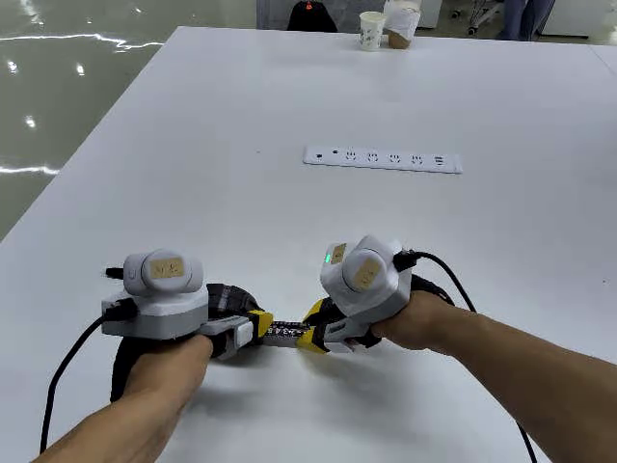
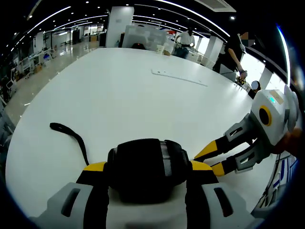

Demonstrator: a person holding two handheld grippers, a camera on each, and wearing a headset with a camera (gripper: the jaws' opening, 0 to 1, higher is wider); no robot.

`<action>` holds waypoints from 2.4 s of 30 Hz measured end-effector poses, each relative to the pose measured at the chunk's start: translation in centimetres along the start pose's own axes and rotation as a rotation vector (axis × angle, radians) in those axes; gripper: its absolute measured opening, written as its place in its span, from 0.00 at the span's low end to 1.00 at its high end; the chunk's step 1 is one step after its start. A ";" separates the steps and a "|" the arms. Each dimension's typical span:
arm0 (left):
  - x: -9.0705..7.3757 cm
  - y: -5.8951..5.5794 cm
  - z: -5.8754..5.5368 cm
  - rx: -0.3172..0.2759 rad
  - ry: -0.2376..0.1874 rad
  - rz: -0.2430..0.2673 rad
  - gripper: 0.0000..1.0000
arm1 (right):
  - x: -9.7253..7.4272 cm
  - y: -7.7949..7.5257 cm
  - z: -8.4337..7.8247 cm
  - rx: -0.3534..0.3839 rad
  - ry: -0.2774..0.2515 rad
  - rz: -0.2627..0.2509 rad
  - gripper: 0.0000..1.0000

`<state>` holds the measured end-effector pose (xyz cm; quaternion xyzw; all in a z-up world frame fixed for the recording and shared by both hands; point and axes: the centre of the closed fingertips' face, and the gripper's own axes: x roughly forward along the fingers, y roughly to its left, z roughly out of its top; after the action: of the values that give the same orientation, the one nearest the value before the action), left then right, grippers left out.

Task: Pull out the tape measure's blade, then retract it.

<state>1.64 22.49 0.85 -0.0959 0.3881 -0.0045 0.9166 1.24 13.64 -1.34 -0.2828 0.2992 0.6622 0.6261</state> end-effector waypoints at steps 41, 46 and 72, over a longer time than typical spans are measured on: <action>-0.1 -0.1 -0.1 -0.015 0.006 -0.005 0.61 | 2.6 0.7 2.9 -0.059 -0.034 0.034 0.11; 0.0 -0.1 -0.1 -0.002 0.004 -0.010 0.62 | 2.6 0.7 3.0 -0.058 -0.031 0.037 0.12; -0.3 -0.1 0.4 0.026 -0.007 -0.004 0.63 | 1.1 0.2 2.6 -0.029 -0.045 -0.015 0.17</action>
<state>1.68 22.44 1.34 -0.0847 0.3845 -0.0109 0.9192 1.01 16.32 -0.47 -0.2791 0.2733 0.6678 0.6336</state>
